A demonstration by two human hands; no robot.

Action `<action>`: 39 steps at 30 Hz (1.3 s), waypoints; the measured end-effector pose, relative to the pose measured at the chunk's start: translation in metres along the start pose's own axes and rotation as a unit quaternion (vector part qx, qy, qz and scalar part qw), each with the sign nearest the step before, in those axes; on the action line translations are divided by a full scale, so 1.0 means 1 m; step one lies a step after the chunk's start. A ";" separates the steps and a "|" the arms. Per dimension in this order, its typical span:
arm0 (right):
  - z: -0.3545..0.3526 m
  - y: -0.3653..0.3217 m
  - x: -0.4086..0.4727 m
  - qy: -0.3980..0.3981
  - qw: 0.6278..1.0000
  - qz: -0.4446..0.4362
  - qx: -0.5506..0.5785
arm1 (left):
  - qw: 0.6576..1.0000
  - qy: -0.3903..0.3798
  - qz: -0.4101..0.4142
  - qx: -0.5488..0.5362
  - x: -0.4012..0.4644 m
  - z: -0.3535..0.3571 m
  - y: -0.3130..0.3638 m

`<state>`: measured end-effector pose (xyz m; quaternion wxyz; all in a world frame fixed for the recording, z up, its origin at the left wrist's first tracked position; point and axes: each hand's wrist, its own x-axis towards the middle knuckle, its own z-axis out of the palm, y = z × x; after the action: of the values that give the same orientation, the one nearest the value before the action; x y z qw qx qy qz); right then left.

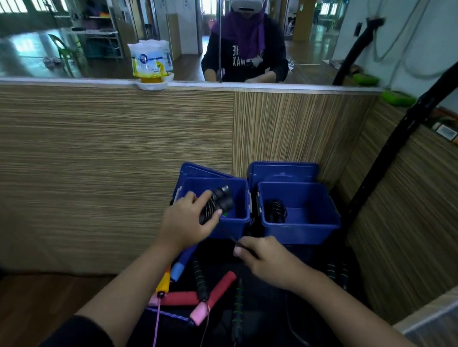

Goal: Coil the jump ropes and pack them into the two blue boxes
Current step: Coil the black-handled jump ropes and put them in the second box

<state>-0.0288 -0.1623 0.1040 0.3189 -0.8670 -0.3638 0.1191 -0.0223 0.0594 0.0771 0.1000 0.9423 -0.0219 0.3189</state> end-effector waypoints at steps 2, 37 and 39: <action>-0.015 -0.006 0.005 -0.003 0.992 -0.026 -0.127 | 0.995 -0.052 0.079 -0.016 -0.015 0.011 0.000; 0.016 -0.007 -0.002 -0.039 0.999 0.006 -0.035 | 0.998 -0.035 -0.060 0.010 -0.034 0.006 -0.004; -0.001 -0.006 0.004 -0.025 0.994 -0.016 -0.107 | 0.996 -0.081 0.017 -0.023 -0.052 0.016 -0.008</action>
<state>-0.0292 -0.1564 0.1088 0.2172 -0.8870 -0.3960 0.0965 -0.0536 0.0629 0.0320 0.1144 0.9618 -0.0538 0.2430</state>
